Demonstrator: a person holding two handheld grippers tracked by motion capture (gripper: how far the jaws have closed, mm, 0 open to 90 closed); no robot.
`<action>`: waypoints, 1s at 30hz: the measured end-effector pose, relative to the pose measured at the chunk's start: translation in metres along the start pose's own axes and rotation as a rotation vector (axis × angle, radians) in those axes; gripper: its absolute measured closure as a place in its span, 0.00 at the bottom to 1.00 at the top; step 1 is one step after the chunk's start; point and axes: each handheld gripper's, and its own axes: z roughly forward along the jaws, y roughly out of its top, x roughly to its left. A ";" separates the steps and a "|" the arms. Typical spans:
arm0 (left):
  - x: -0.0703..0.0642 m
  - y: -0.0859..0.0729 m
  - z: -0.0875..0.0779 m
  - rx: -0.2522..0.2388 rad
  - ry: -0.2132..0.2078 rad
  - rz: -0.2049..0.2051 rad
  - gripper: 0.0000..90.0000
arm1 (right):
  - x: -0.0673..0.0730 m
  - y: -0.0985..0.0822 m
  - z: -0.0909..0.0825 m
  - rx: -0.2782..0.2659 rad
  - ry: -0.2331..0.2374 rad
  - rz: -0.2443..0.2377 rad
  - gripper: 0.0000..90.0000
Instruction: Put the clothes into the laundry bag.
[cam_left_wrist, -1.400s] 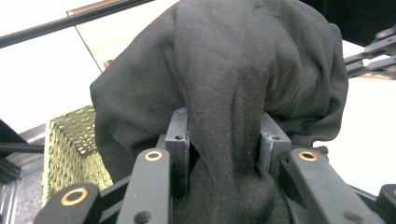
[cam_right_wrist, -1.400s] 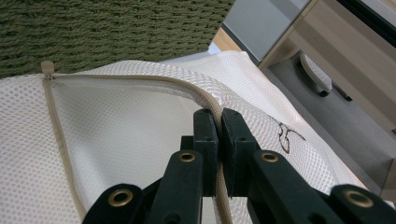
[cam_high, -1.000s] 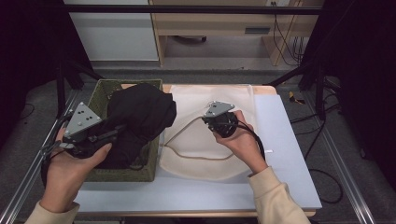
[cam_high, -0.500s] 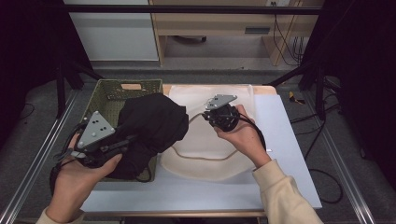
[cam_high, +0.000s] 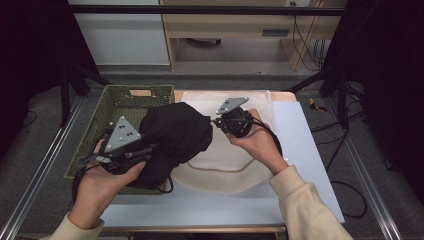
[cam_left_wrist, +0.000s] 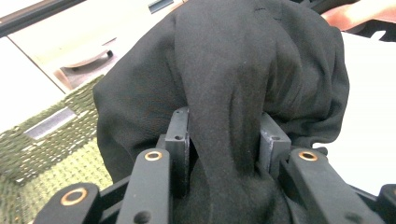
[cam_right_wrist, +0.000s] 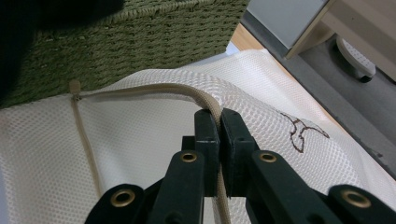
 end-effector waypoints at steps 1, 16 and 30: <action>-0.002 0.001 0.002 0.003 -0.003 0.004 0.71 | -0.001 0.000 0.000 0.002 0.004 -0.004 0.96; -0.024 0.005 0.017 0.032 -0.056 0.052 0.71 | -0.021 0.009 -0.004 0.014 0.049 0.034 0.96; -0.049 0.016 0.004 -0.001 -0.104 0.107 0.71 | -0.026 0.017 -0.007 0.034 0.061 0.017 0.96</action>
